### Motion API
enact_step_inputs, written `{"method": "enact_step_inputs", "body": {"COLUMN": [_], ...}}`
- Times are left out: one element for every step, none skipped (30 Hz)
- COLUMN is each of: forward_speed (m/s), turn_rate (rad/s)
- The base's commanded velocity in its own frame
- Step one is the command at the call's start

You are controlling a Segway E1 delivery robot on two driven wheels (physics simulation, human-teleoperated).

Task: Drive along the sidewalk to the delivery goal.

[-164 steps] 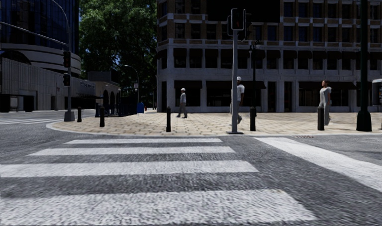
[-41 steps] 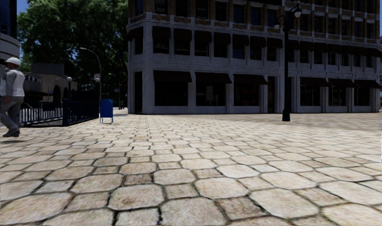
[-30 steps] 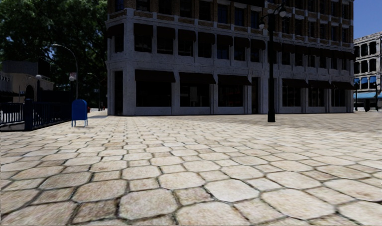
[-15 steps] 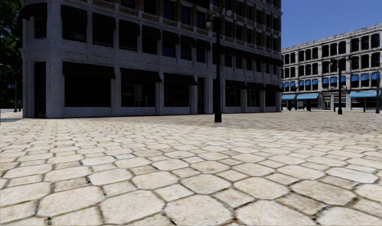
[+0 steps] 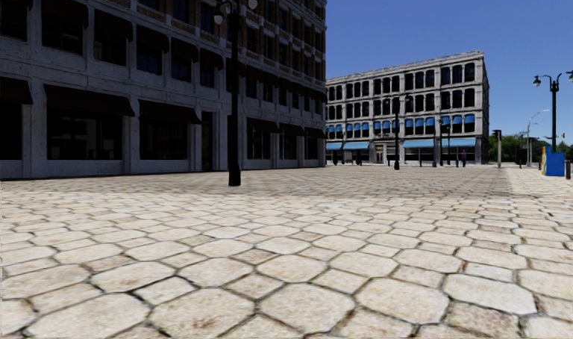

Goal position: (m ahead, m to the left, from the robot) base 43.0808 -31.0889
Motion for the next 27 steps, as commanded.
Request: {"method": "enact_step_inputs", "body": {"forward_speed": [2.0, 2.0, 2.0, 2.0, 2.0, 2.0, 2.0, 2.0, 2.0, 2.0, 2.0, 2.0, 2.0, 2.0, 2.0, 2.0, 2.0, 2.0, 2.0, 2.0, 2.0, 2.0, 2.0, 2.0, 2.0, 2.0, 2.0], "turn_rate": [-0.71, -0.71, -0.71, -0.71, -0.71, -0.71, -0.71, -0.71, -0.71, -0.71, -0.71, -0.71, -0.71, -0.71, -0.71, -0.71, -0.71, -0.71, -0.7, -0.7, -0.68, -0.64, -0.63, -0.63, -0.63, -0.63, -0.58]}}
